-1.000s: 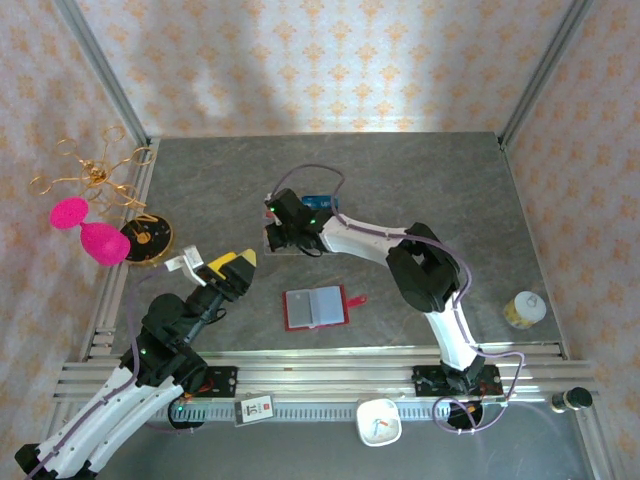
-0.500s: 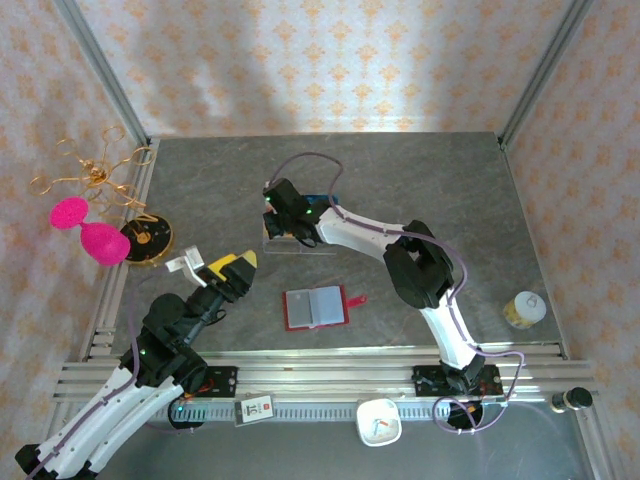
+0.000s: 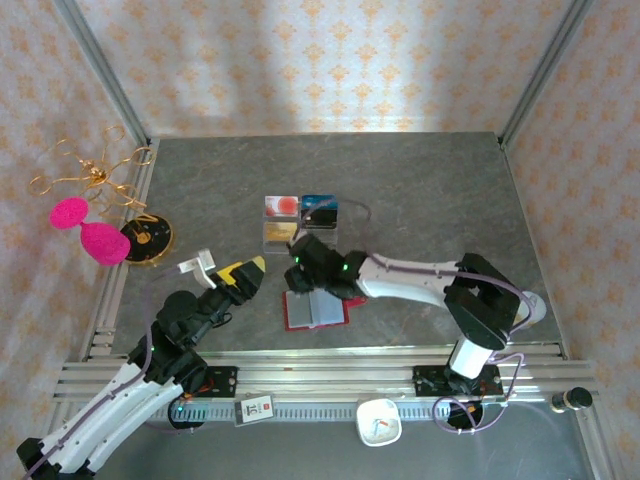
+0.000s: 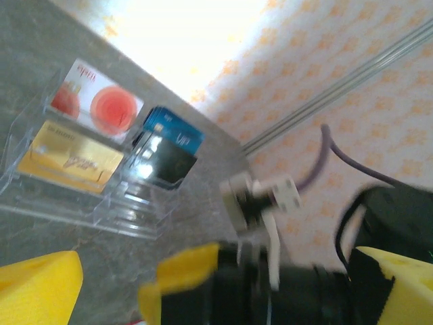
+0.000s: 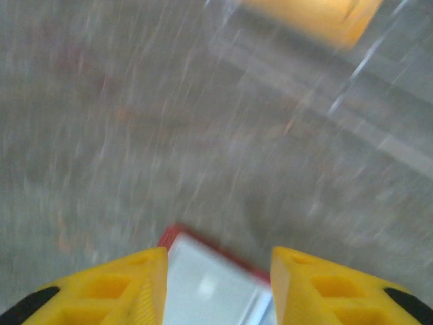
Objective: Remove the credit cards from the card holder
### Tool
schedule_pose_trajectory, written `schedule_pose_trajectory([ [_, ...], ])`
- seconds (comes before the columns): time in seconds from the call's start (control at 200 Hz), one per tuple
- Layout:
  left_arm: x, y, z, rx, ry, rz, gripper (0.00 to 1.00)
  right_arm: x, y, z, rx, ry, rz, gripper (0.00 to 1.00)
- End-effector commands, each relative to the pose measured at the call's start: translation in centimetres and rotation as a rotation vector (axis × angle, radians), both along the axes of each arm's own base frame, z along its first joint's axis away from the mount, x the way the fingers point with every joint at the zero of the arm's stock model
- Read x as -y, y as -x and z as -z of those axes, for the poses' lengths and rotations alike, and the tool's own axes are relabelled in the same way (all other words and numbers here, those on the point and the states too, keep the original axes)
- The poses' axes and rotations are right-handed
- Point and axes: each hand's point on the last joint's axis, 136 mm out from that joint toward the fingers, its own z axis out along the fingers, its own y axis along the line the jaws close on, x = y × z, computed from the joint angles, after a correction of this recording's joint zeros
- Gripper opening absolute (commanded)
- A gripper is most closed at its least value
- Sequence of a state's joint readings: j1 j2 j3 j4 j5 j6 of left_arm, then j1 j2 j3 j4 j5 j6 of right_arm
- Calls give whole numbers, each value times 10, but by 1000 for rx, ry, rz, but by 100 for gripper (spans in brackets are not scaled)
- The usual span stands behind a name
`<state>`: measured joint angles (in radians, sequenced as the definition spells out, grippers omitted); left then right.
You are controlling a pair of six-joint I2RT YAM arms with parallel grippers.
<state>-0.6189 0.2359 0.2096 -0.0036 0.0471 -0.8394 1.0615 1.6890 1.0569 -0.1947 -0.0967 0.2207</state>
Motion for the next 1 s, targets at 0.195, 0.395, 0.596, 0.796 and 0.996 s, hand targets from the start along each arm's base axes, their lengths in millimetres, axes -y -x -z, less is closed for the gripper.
schedule_pose_trajectory([
  [0.195,9,0,32,-97,-12,36,94,5,44,48,38,160,-37,45],
  [0.395,17,3,45,-137,-40,87,90,17,52,80,6,249,-27,34],
  [0.596,25,8,70,-213,-53,131,76,12,46,54,21,86,52,0],
  [0.796,43,14,99,-302,-113,188,42,8,39,22,20,-123,114,0],
  [0.996,71,20,113,-345,-201,279,14,9,39,17,12,-165,135,0],
])
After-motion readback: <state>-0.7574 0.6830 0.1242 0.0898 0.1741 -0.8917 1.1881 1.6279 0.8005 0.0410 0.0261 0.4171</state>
